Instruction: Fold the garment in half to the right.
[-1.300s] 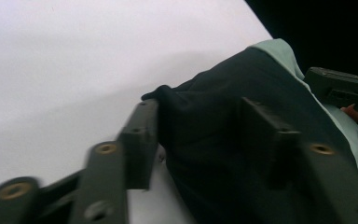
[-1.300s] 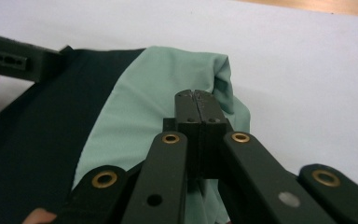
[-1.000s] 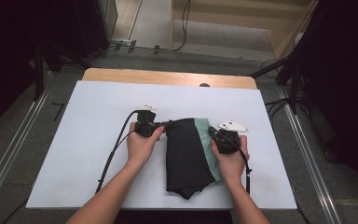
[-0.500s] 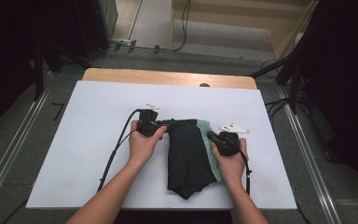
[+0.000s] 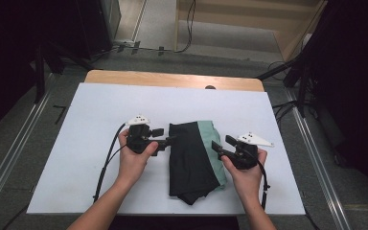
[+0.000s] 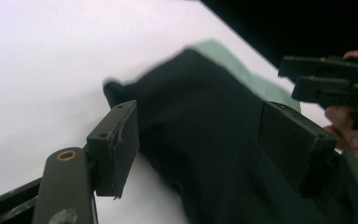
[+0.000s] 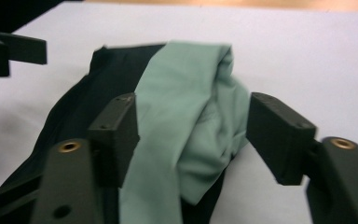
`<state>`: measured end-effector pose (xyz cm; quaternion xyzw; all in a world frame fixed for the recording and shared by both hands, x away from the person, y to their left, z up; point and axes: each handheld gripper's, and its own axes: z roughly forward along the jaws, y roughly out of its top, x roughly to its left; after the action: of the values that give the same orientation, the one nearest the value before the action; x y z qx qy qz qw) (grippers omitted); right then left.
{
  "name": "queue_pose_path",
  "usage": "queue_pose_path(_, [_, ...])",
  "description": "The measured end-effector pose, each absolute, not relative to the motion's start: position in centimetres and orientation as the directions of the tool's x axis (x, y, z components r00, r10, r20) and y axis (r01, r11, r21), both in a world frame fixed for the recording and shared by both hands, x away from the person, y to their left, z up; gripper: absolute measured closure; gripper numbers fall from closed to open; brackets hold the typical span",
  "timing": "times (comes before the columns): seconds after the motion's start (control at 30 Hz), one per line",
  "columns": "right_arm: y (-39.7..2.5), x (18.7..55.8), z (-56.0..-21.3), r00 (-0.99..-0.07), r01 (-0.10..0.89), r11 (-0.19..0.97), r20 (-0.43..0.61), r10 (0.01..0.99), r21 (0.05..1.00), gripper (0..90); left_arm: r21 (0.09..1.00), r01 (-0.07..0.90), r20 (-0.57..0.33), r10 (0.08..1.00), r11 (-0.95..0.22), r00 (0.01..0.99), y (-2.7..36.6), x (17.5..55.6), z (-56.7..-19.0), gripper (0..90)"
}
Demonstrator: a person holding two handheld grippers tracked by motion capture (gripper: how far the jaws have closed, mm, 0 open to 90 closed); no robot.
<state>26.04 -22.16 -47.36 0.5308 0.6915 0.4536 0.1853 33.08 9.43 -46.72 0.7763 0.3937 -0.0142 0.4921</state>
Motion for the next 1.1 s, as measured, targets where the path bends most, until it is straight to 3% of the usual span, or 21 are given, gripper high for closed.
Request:
queue_pose_path(0.13, [-21.7, 26.3, -49.4, -0.34, 0.643, 0.037, 0.242, 0.909, 0.765, 29.1, 0.713, 0.667, -0.44, 0.604, -0.215, 0.665, 8.9, 32.5, -48.3, 28.8])
queue_pose_path(0.37, [-21.5, 26.6, -51.6, -0.305, 0.749, 0.035, 0.298, 0.904, 0.661, 35.7, 0.669, 0.693, -0.445, 0.602, -0.268, 0.662, 7.7, 31.5, -49.9, 31.0])
queue_pose_path(0.47, [-21.5, 26.6, -51.7, -0.316, 0.752, 0.038, 0.309, 0.897, 0.658, 44.2, 0.651, 0.706, -0.457, 0.597, -0.28, 0.659, 7.3, 31.2, -50.5, 32.6])
queue_pose_path(0.57, [-21.3, 26.6, -51.8, -0.334, 0.751, 0.055, 0.307, 0.891, 0.658, 55.0, 0.64, 0.706, -0.459, 0.585, -0.304, 0.668, 6.8, 31.0, -50.6, 41.1])
queue_pose_path(0.8, [-21.0, 27.1, -51.9, -0.338, 0.754, 0.043, 0.331, 0.881, 0.655, 70.4, 0.642, 0.682, -0.416, 0.589, -0.35, 0.693, 5.5, 30.9, -50.4, 78.9])
queue_pose_path(1.1, [-18.5, 29.0, -51.6, -0.355, 0.726, 0.073, 0.281, 0.892, 0.684, 73.6, 0.662, 0.674, -0.386, 0.622, -0.328, 0.682, 7.9, 32.1, -49.7, 82.3])
